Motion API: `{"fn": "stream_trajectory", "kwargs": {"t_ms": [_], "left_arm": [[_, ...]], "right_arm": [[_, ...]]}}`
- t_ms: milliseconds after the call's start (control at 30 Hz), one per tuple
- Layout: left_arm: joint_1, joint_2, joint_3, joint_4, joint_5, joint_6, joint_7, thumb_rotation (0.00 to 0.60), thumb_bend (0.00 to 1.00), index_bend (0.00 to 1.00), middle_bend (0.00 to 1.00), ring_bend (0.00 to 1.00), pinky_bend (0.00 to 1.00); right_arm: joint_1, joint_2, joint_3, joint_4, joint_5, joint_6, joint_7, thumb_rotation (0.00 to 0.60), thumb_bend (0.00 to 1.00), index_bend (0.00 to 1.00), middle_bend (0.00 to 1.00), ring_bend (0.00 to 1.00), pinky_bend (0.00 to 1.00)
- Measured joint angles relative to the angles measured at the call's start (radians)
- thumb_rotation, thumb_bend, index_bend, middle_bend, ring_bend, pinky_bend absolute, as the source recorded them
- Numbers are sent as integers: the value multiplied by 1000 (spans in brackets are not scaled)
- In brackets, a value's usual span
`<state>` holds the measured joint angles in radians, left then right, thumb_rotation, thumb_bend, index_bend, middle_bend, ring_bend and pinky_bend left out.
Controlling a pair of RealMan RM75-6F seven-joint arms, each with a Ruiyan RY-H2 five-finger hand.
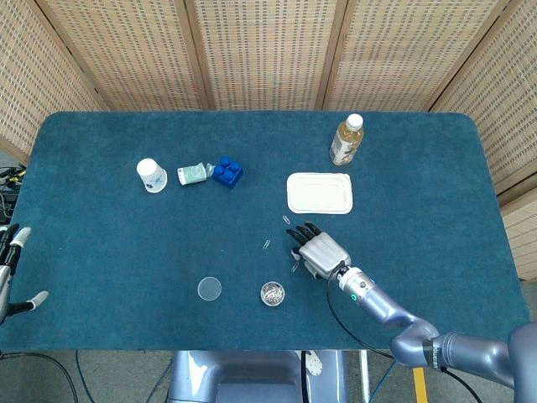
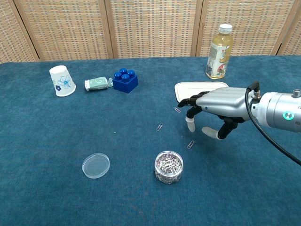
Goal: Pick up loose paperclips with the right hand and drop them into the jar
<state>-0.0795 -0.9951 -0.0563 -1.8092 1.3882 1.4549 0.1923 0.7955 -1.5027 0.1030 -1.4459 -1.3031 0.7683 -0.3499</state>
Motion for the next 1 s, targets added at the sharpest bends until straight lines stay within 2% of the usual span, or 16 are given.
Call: {"fn": "stream_trajectory", "kwargs": {"t_ms": [67,167,533,1000], "left_arm": [[1,0,1,-1,4,2,0,600,0,0,0,0,0],[4,2,5,-4,12,9,0,600,0,0,0,0,0],[0,7,-2,2,-4,1,-18,600,0,0,0,0,0],[-2,13,-7,7,-19,-6,-35,600,0,0,0,0,0]], "right_arm": [[1,2,3,-4,-8,8,13,600,273,390,25,0,0],[8,-17,4,13,-20,9,28,600,253,392,25,0,0],[36,-117,-8,125,-64,17,73,600,255,439,24,0,0],[56,-176,-39,242,-139,32,123,600,258,473,21,0,0]]}}
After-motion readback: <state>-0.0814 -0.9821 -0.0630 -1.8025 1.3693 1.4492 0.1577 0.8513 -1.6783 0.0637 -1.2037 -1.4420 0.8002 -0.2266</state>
